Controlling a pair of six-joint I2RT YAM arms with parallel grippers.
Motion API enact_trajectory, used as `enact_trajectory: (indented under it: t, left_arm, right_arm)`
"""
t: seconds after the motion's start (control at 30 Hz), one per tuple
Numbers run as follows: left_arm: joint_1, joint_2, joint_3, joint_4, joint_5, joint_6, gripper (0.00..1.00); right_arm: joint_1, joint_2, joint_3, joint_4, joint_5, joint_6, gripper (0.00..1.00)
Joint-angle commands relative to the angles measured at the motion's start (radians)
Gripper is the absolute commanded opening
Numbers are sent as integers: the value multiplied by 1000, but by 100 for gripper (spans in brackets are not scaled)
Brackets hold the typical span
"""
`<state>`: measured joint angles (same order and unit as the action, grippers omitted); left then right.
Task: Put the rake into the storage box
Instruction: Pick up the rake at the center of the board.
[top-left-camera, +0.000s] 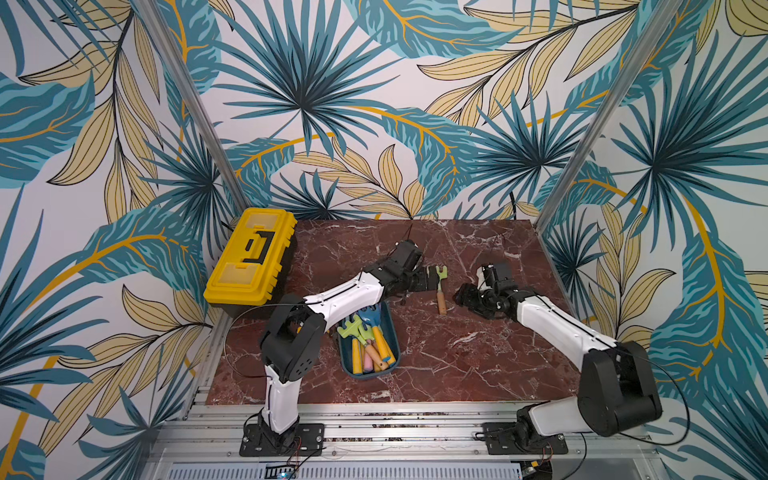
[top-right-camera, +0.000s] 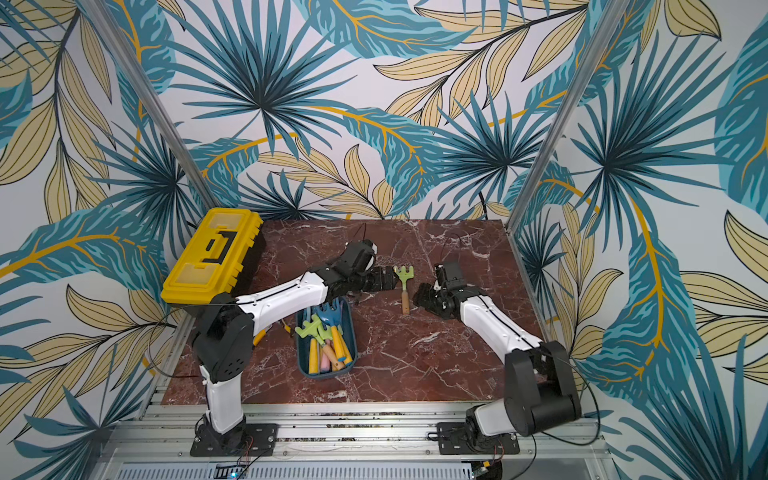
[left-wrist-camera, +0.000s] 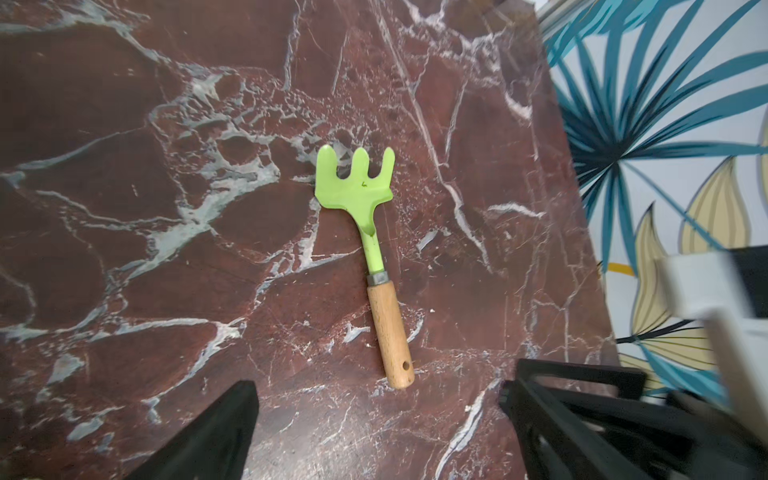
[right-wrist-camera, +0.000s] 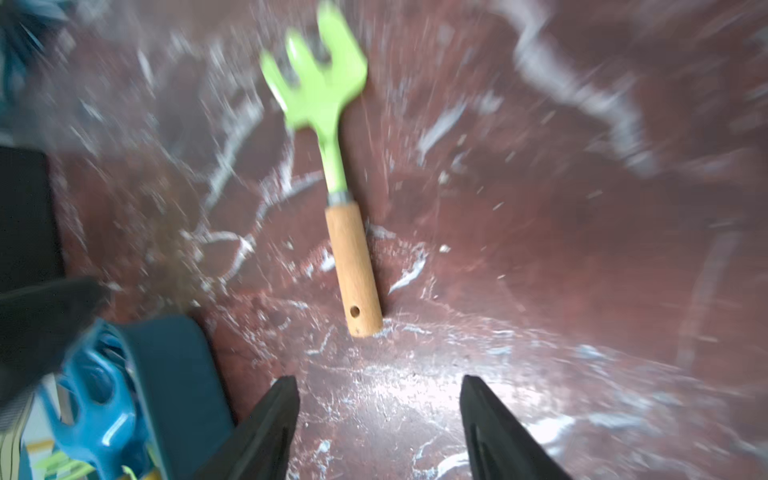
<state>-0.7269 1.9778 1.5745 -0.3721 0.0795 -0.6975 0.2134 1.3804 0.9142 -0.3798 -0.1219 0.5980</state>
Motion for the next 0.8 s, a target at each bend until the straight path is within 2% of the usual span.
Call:
enact_trajectory:
  t: [0.0, 0.1, 0.27, 0.5, 0.6, 0.77]
  left_arm:
    - [-22, 87, 144, -214, -78, 62, 99]
    - [-42, 174, 272, -306, -128, 81, 98]
    - [-72, 330, 482, -443, -208, 94, 93]
    - [-113, 532, 739, -523, -216, 63, 86]
    - [-139, 574, 784, -524, -238, 55, 84]
    - [-146, 616, 819, -593, -339, 39, 73]
  right_arm:
    - [-1, -130, -55, -47, 132, -5, 71]
    - [0, -260, -103, -65, 202, -24, 82]
    - [0, -382, -127, -112, 240, -67, 91]
    - [0, -415, -146, -113, 235, -120, 92]
    - [0, -423, -150, -114, 226, -132, 92]
    - [0, -442, -161, -109, 197, -139, 92]
